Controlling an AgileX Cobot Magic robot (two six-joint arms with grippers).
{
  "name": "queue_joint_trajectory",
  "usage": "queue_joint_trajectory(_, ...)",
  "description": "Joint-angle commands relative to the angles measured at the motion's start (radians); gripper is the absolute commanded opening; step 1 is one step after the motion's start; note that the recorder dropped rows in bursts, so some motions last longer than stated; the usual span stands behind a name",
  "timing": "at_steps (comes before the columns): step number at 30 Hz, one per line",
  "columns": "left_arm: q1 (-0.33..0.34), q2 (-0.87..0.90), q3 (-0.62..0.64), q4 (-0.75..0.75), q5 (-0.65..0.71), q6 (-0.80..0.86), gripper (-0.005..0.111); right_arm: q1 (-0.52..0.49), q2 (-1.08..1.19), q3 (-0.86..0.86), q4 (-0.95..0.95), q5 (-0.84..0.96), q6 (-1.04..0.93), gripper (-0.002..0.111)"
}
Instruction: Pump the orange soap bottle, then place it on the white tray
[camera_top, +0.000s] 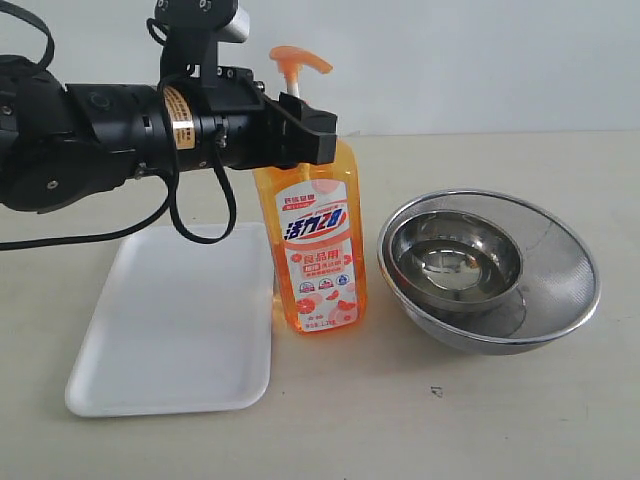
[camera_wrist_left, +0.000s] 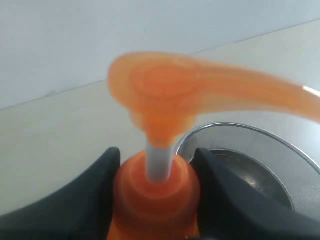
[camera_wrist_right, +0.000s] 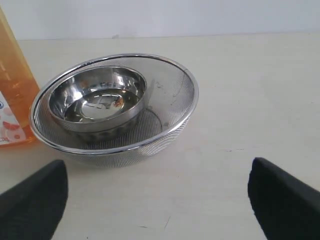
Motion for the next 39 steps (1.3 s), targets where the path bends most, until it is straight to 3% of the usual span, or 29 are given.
queue_joint_trajectory(1, -0.005, -0.017, -0.007, -0.009, -0.076, -0.004, 0.005, -0.007, -0.004, -0.001, 0.000, -0.007, -0.002, 0.088)
queue_joint_trajectory(11, -0.005, -0.006, -0.007, 0.042, -0.076, 0.007, 0.009, -0.007, -0.004, -0.001, 0.000, -0.007, -0.002, 0.088)
queue_joint_trajectory(18, -0.005, -0.004, -0.007, 0.047, -0.076, 0.007, 0.053, -0.007, -0.004, -0.001, 0.000, -0.007, -0.002, 0.088)
queue_joint_trajectory(21, -0.005, -0.004, -0.007, 0.047, -0.076, 0.007, 0.064, -0.007, -0.004, -0.001, 0.000, -0.007, -0.002, 0.088)
queue_joint_trajectory(39, -0.005, -0.032, -0.007, 0.107, 0.041, 0.004, 0.067, -0.007, -0.004, -0.001, 0.000, -0.004, -0.002, 0.088)
